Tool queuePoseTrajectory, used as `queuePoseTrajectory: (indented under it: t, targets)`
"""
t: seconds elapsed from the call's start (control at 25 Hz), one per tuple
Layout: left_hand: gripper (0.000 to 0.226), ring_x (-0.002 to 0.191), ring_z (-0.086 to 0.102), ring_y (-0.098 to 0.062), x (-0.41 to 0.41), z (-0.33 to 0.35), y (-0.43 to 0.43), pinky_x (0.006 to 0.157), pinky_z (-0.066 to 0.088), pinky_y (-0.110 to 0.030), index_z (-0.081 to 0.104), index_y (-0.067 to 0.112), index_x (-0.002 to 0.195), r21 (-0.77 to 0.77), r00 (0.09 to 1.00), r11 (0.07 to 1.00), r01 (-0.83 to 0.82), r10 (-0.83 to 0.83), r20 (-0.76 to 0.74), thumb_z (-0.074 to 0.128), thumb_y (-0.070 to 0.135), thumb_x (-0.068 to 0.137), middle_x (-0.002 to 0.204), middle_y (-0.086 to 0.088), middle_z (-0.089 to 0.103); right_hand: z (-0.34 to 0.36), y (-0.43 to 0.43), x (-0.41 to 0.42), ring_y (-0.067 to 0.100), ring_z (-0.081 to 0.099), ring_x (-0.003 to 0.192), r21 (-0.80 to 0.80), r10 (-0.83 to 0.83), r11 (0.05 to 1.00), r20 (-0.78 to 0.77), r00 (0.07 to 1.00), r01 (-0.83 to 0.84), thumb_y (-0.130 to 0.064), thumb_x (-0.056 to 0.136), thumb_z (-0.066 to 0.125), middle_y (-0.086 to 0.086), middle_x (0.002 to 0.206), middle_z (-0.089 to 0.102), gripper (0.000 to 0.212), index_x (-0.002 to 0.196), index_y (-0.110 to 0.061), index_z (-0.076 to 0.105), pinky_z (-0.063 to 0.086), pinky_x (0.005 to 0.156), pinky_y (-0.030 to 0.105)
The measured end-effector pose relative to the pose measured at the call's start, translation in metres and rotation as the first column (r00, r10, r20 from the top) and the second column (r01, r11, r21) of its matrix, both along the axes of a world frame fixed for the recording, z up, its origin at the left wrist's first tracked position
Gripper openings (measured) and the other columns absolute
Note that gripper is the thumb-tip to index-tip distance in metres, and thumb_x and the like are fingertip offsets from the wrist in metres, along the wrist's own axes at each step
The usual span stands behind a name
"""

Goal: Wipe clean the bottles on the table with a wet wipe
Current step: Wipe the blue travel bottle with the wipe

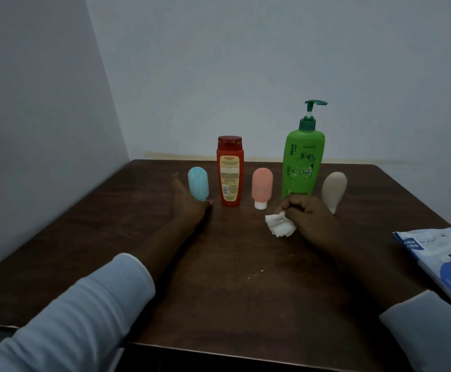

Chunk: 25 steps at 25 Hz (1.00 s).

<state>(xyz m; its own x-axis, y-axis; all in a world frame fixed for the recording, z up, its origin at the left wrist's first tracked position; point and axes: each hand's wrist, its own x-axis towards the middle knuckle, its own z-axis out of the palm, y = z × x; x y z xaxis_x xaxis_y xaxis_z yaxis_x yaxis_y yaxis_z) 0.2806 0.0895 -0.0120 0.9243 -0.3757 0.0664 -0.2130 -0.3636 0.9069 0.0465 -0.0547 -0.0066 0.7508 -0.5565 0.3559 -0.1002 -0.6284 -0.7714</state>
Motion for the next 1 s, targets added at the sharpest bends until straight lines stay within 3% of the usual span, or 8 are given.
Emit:
queuePoseTrajectory:
  t: [0.12, 0.32, 0.4, 0.48, 0.6, 0.72, 0.92, 1.0]
  targets:
    - [0.125, 0.135, 0.054, -0.034, 0.007, -0.002, 0.006, 0.104, 0.052, -0.053, 0.001, 0.036, 0.161, -0.085, 0.998, 0.996, 0.038, -0.041, -0.040, 0.086, 0.002, 0.077, 0.152, -0.015, 0.045, -0.004, 0.005, 0.006, 0.015, 0.072, 0.085, 0.071, 0.002, 0.998, 0.014, 1.000, -0.003, 0.001, 0.096, 0.051, -0.004, 0.097, 0.073, 0.035, 0.092, -0.025, 0.074, 0.059, 0.078, 0.040]
    - [0.121, 0.125, 0.060, -0.018, -0.002, 0.024, 0.031, 0.097, 0.058, -0.040, 0.012, 0.043, 0.157, -0.136, 0.909, 0.898, 0.417, -0.412, 0.067, 0.089, 0.003, 0.074, 0.141, 0.000, 0.054, -0.006, 0.025, 0.002, -0.014, 0.059, 0.073, -0.165, -0.129, 0.978, 0.016, 0.992, 0.130, 0.000, 0.097, 0.053, -0.025, 0.083, 0.063, 0.035, 0.105, -0.026, 0.075, 0.038, 0.063, 0.004]
    - [0.123, 0.111, 0.065, -0.011, -0.011, 0.038, 0.039, 0.093, 0.061, -0.038, 0.013, 0.049, 0.156, 0.068, 0.796, 0.810, 0.583, -0.586, 0.153, 0.093, 0.011, 0.070, 0.124, 0.010, 0.059, -0.006, 0.027, 0.002, -0.007, 0.062, 0.079, -0.163, -0.175, 0.970, 0.060, 0.983, 0.183, -0.001, 0.098, 0.053, -0.022, 0.092, 0.066, 0.033, 0.108, -0.023, 0.074, 0.044, 0.068, 0.008]
    - [0.117, 0.103, 0.069, -0.008, -0.021, 0.043, 0.042, 0.089, 0.062, -0.035, 0.020, 0.054, 0.151, 0.199, 0.673, 0.687, 0.698, -0.726, 0.146, 0.094, 0.014, 0.070, 0.114, 0.008, 0.065, -0.004, 0.025, 0.004, 0.005, 0.066, 0.089, -0.064, -0.192, 0.978, 0.069, 0.979, 0.197, -0.007, 0.100, 0.051, -0.013, 0.099, 0.071, 0.032, 0.109, -0.028, 0.073, 0.055, 0.080, 0.028]
    - [0.107, 0.104, 0.072, -0.008, -0.029, 0.035, 0.044, 0.087, 0.063, -0.031, 0.029, 0.058, 0.142, 0.187, 0.561, 0.551, 0.814, -0.828, -0.006, 0.091, 0.005, 0.072, 0.110, 0.002, 0.073, -0.002, 0.023, 0.002, 0.005, 0.068, 0.098, 0.134, -0.190, 0.975, 0.098, 0.977, 0.176, -0.009, 0.100, 0.051, -0.016, 0.102, 0.074, 0.033, 0.104, -0.032, 0.075, 0.056, 0.093, 0.040]
    - [0.095, 0.107, 0.074, -0.020, -0.019, 0.029, 0.047, 0.089, 0.063, -0.036, 0.043, 0.043, 0.141, 0.062, 0.510, 0.506, 0.860, -0.851, -0.125, 0.085, -0.008, 0.073, 0.113, -0.005, 0.075, 0.002, 0.017, -0.006, 0.011, 0.069, 0.093, 0.064, -0.174, 0.983, 0.033, 0.984, 0.172, -0.011, 0.101, 0.054, -0.017, 0.105, 0.074, 0.031, 0.110, -0.033, 0.074, 0.059, 0.086, 0.045]
    - [0.059, 0.113, 0.072, -0.031, -0.006, 0.013, 0.033, 0.091, 0.063, -0.037, 0.062, 0.008, 0.130, -0.078, 0.393, 0.414, 0.907, -0.898, -0.198, 0.077, -0.016, 0.078, 0.121, -0.015, 0.074, 0.005, 0.024, -0.009, -0.006, 0.064, 0.105, -0.217, -0.040, 0.976, -0.023, 0.999, 0.034, -0.008, 0.097, 0.061, -0.022, 0.114, 0.069, 0.036, 0.118, -0.035, 0.070, 0.052, 0.088, 0.014]
    - [0.050, 0.110, 0.074, -0.027, -0.003, 0.007, 0.029, 0.088, 0.063, -0.031, 0.066, 0.003, 0.125, -0.101, 0.361, 0.389, 0.916, -0.907, -0.214, 0.075, -0.017, 0.079, 0.118, -0.014, 0.076, 0.003, 0.029, -0.011, -0.004, 0.063, 0.110, -0.343, 0.017, 0.939, -0.030, 0.999, -0.026, -0.006, 0.096, 0.062, -0.017, 0.119, 0.068, 0.035, 0.122, -0.029, 0.070, 0.050, 0.091, 0.014]
